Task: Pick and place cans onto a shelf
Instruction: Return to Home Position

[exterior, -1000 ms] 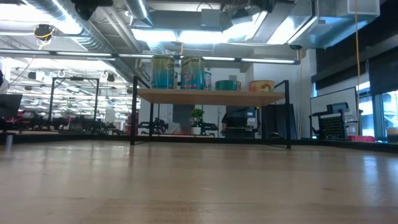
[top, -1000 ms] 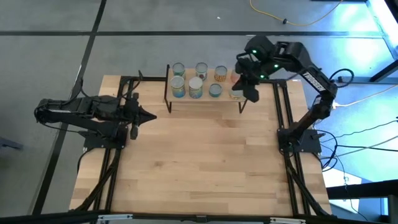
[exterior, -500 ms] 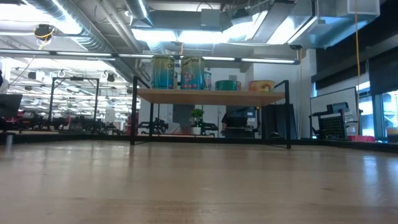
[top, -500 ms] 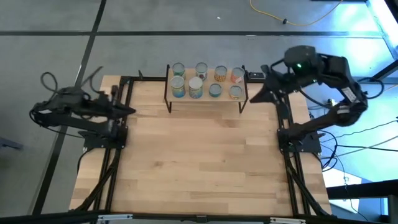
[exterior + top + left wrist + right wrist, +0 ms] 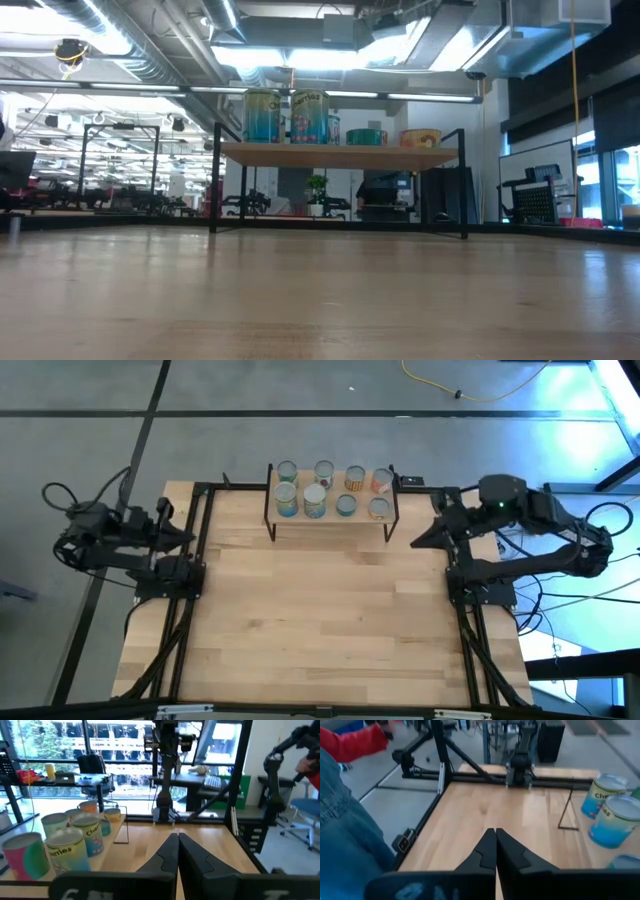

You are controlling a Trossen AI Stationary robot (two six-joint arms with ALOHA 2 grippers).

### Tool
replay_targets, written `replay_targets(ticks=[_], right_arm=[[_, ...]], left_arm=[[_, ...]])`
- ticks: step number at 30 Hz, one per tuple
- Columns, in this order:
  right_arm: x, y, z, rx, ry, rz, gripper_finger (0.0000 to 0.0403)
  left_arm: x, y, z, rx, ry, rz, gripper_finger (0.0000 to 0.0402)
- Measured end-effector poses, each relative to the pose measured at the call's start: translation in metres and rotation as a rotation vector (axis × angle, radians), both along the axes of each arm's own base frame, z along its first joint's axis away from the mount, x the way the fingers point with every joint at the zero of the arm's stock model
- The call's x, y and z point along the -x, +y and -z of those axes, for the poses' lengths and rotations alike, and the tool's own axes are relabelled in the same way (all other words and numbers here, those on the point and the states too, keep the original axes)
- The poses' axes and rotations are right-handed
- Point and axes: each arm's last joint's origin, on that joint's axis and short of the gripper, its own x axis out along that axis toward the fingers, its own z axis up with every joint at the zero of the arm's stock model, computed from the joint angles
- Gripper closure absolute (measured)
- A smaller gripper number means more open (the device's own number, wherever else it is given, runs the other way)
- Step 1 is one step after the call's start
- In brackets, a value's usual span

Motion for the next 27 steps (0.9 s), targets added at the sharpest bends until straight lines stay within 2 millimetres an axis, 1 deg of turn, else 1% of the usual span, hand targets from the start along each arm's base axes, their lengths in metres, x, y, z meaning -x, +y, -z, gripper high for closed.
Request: replay_targets(ticks=[4,8,11,14,15,16,17,19,22,25,27], right_arm=[[0.011,0.003,0.020,-0.031,-0.066,0.008,0.0400],[0.018,0.004,0.039,-0.069,-0.087,0.022,0.0399],[0.023,0.004,0.049,-0.078,-0.123,0.025,0.0399],[0.027,0.005,0.060,-0.076,-0.157,0.017,0.0398],[0.028,0.005,0.065,-0.075,-0.167,0.016,0.0398],[0.028,0.005,0.069,-0.078,-0.180,0.015,0.0398],[0.028,0.005,0.073,-0.094,-0.186,0.015,0.0398],[0.027,0.006,0.085,-0.120,-0.186,-0.004,0.0398],[0.022,0.006,0.103,-0.133,-0.196,-0.044,0.0398],[0.016,0.006,0.122,-0.133,-0.204,-0.058,0.0397],[0.013,0.007,0.135,-0.135,-0.203,-0.061,0.0397]], left_arm=[[-0.008,-0.002,0.018,-0.031,0.025,0.042,0.0401],[-0.011,-0.002,0.037,-0.033,-0.023,0.045,0.0401],[-0.020,-0.003,0.046,-0.036,0.010,0.049,0.0401],[-0.025,-0.005,0.048,-0.039,-0.015,0.081,0.0401],[-0.029,-0.005,0.055,-0.039,0.005,0.083,0.0401],[-0.034,-0.006,0.061,-0.038,0.031,0.091,0.0401],[-0.036,-0.007,0.062,-0.037,0.021,0.110,0.0401],[-0.039,-0.008,0.059,-0.049,-0.052,0.144,0.0401],[-0.052,-0.010,0.072,-0.056,-0.052,0.184,0.0401],[-0.058,-0.012,0.075,-0.059,-0.127,0.210,0.0401],[-0.065,-0.012,0.087,-0.050,-0.095,0.210,0.0401]])
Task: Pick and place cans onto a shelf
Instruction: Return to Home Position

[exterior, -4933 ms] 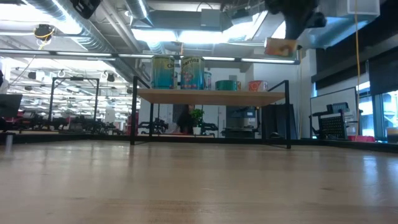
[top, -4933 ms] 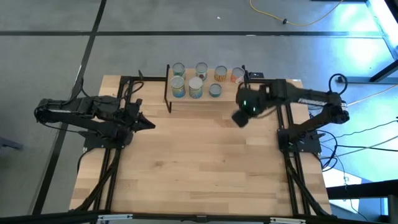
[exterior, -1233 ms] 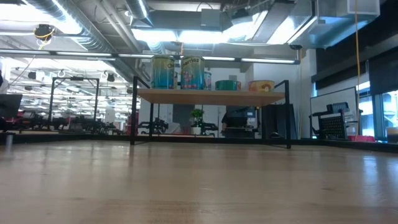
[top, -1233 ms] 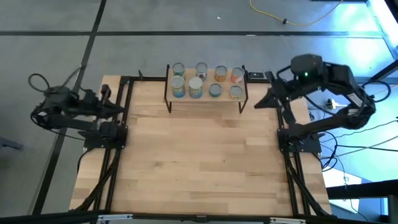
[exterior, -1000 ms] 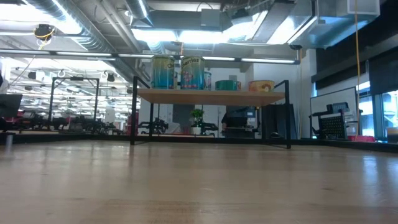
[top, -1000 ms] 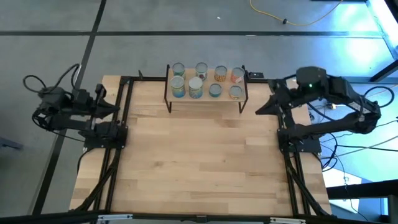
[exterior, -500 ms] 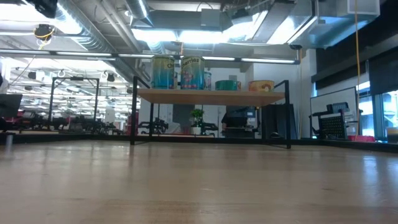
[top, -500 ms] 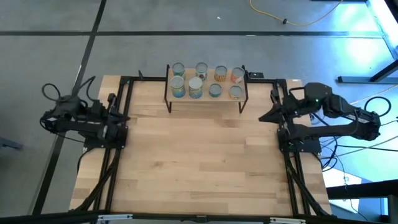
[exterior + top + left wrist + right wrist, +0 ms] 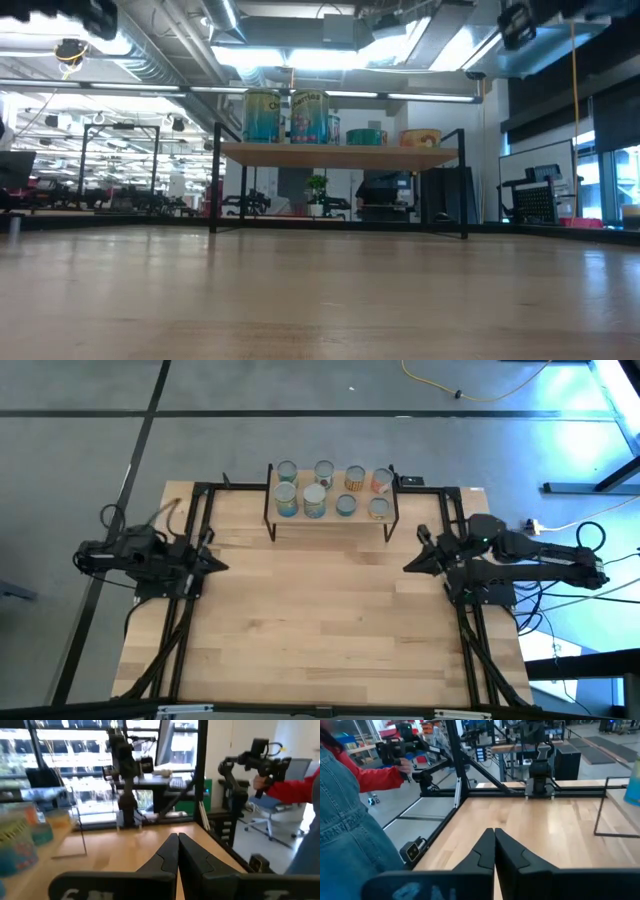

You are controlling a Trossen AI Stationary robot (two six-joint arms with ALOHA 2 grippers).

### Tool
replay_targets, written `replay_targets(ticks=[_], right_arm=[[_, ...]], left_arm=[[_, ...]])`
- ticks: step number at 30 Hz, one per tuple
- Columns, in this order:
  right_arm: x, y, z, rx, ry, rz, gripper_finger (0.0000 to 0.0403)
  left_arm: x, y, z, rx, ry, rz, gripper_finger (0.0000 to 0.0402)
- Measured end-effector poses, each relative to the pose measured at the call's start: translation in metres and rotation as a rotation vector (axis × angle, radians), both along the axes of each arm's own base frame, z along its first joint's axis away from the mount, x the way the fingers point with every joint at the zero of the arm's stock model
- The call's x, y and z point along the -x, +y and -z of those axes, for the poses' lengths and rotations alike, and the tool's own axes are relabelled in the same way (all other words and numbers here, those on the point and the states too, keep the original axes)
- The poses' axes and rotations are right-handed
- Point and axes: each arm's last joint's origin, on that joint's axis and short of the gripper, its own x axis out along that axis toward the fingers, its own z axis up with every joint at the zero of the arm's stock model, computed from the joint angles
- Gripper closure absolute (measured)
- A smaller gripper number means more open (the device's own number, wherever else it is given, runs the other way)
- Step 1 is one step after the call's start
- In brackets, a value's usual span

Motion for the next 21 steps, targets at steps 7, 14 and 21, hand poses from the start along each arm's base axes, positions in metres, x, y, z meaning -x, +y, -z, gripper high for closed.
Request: replay_targets(ticks=[7,14,21], right_arm=[[-0.005,-0.001,0.036,0.005,-0.013,0.007,0.0397],[0.001,0.000,0.064,-0.016,-0.101,0.034,0.0397],[0.004,0.000,0.091,-0.051,-0.117,0.037,0.0397]], left_arm=[[-0.010,-0.001,0.017,0.031,0.029,-0.003,0.0401],[-0.011,-0.001,0.019,-0.016,0.021,-0.010,0.0401],[-0.022,-0.002,0.041,-0.039,0.033,-0.012,0.0401]])
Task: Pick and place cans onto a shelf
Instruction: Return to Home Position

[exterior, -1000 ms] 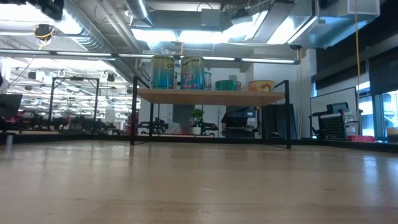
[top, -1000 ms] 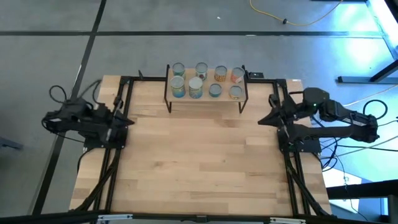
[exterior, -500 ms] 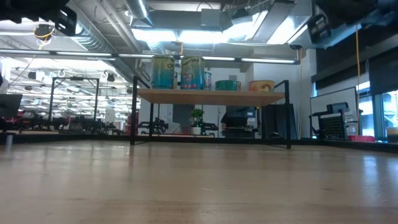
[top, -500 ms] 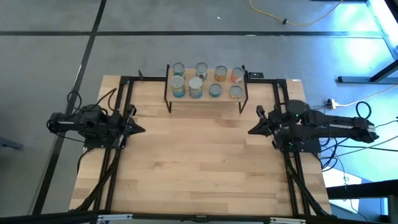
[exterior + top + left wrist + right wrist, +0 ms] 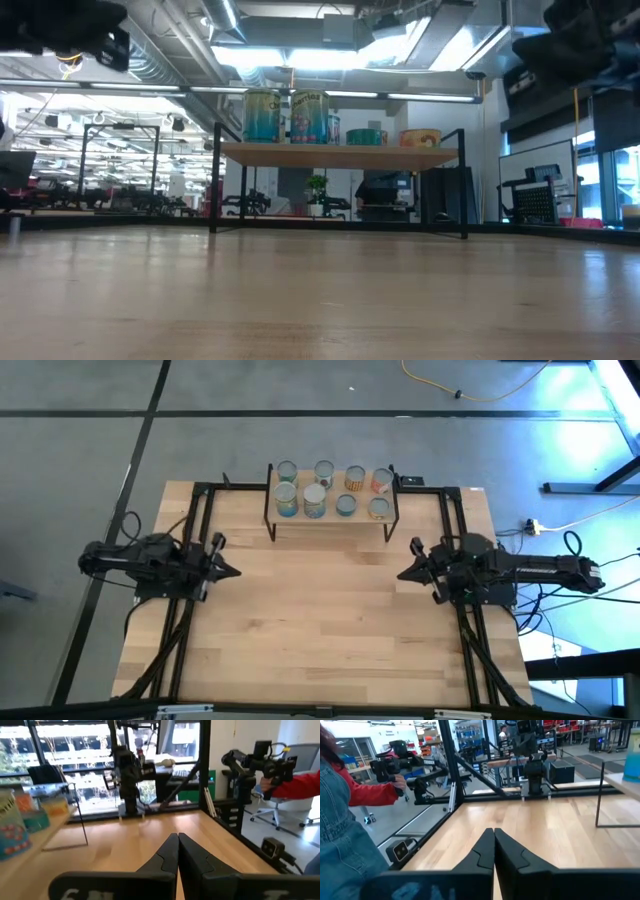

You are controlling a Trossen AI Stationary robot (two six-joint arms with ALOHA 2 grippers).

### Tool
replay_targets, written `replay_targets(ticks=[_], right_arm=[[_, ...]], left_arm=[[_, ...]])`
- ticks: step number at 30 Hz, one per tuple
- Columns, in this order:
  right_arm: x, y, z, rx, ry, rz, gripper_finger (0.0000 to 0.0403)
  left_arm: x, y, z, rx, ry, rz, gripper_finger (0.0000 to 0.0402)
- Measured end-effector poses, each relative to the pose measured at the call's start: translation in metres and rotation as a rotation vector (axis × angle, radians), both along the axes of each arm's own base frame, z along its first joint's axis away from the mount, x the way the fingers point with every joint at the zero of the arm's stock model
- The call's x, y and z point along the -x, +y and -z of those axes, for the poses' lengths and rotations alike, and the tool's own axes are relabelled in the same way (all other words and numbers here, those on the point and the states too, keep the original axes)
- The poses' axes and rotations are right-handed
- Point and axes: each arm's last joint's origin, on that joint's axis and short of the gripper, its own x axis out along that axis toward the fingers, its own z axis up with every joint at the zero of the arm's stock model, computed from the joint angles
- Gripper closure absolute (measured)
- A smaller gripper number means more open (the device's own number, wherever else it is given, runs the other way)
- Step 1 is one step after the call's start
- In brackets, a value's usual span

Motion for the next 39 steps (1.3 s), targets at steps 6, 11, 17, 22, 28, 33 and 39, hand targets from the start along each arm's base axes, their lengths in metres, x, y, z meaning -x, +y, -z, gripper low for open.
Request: replay_targets(ticks=[6,11,17,22,28,33,39], right_arm=[[0.001,0.000,0.012,0.001,0.027,0.000,0.0397],[0.001,0.000,0.023,0.001,0.039,0.001,0.0397],[0.002,0.000,0.037,0.020,0.036,0.021,0.0397],[0.002,0.000,0.037,0.050,0.033,0.019,0.0397],[0.003,-0.001,0.046,0.062,0.117,0.050,0.0397],[0.004,-0.003,0.052,-0.003,0.203,0.124,0.0397],[0.004,-0.004,0.054,-0.135,0.251,0.189,0.0397]], left_arm=[[-0.009,-0.001,0.023,0.042,0.027,0.014,0.0401],[-0.013,-0.002,0.038,0.040,0.065,0.039,0.0401],[-0.017,-0.003,0.051,0.020,0.034,0.043,0.0401],[-0.017,-0.003,0.050,0.018,0.031,0.052,0.0401],[-0.017,-0.003,0.051,0.032,0.038,0.045,0.0401],[-0.017,-0.003,0.051,0.039,0.041,0.045,0.0401],[-0.017,-0.002,0.051,0.021,0.041,0.029,0.0401]])
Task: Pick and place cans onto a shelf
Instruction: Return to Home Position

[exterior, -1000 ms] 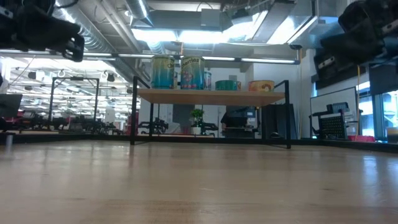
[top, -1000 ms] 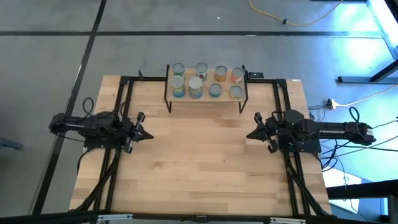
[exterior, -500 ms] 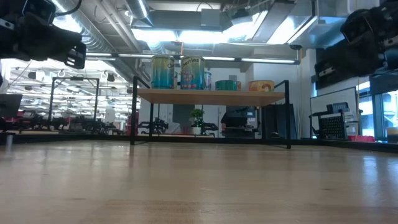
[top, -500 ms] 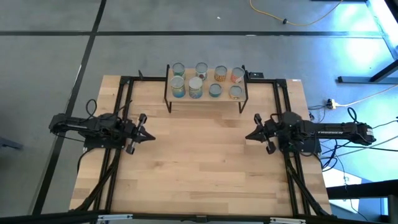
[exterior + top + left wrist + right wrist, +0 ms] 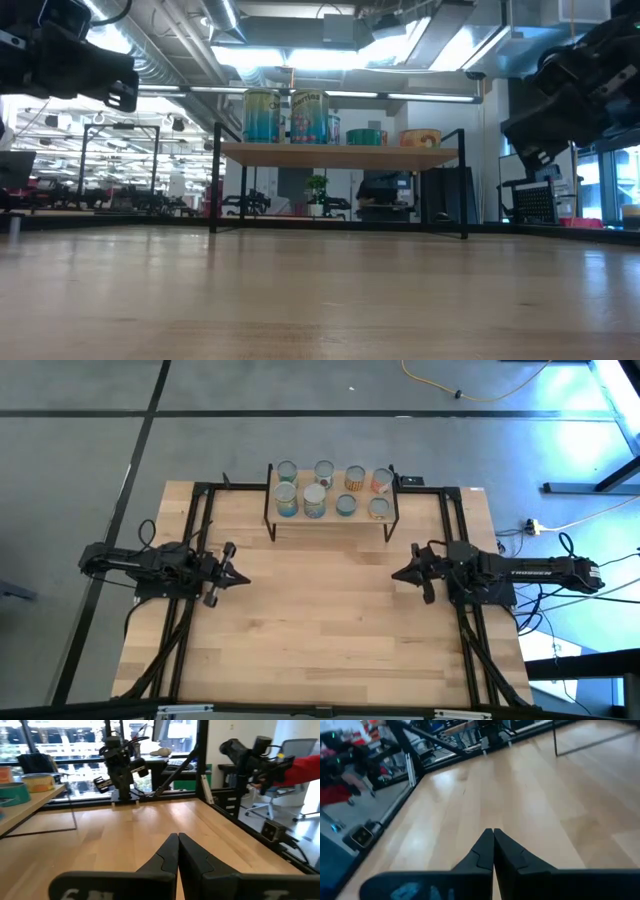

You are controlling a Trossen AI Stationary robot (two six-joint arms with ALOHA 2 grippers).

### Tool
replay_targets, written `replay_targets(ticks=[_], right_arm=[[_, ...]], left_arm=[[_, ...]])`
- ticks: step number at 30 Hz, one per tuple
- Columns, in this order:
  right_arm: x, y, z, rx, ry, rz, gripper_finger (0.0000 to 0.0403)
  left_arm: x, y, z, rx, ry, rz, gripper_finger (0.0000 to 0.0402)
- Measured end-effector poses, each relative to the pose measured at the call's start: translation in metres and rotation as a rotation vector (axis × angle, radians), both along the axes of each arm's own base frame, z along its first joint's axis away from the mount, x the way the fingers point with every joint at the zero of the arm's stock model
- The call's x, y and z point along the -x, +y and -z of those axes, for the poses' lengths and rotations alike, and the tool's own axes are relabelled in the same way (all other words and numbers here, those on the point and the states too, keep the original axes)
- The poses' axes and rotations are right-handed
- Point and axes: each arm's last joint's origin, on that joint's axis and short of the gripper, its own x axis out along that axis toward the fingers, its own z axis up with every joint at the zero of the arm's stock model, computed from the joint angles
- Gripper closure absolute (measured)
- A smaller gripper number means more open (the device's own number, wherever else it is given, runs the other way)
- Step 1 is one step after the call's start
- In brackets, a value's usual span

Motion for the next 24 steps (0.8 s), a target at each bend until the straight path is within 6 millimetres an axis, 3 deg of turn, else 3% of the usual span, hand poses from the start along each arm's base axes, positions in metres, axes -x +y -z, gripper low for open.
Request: replay_targets(ticks=[6,19,24], right_arm=[[0.0000,0.0000,0.0001,-0.069,0.010,0.016,0.0397],[0.0000,0.0000,0.0001,0.207,-0.028,-0.046,0.0397],[0.0000,0.0000,0.0001,0.225,-0.031,-0.051,0.0397]], left_arm=[[-0.0003,0.0015,0.0009,-0.007,0.008,-0.054,0.0401],[-0.0005,0.0025,0.0014,-0.006,0.013,-0.089,0.0401],[-0.0005,0.0025,0.0014,-0.005,0.013,-0.089,0.0401]])
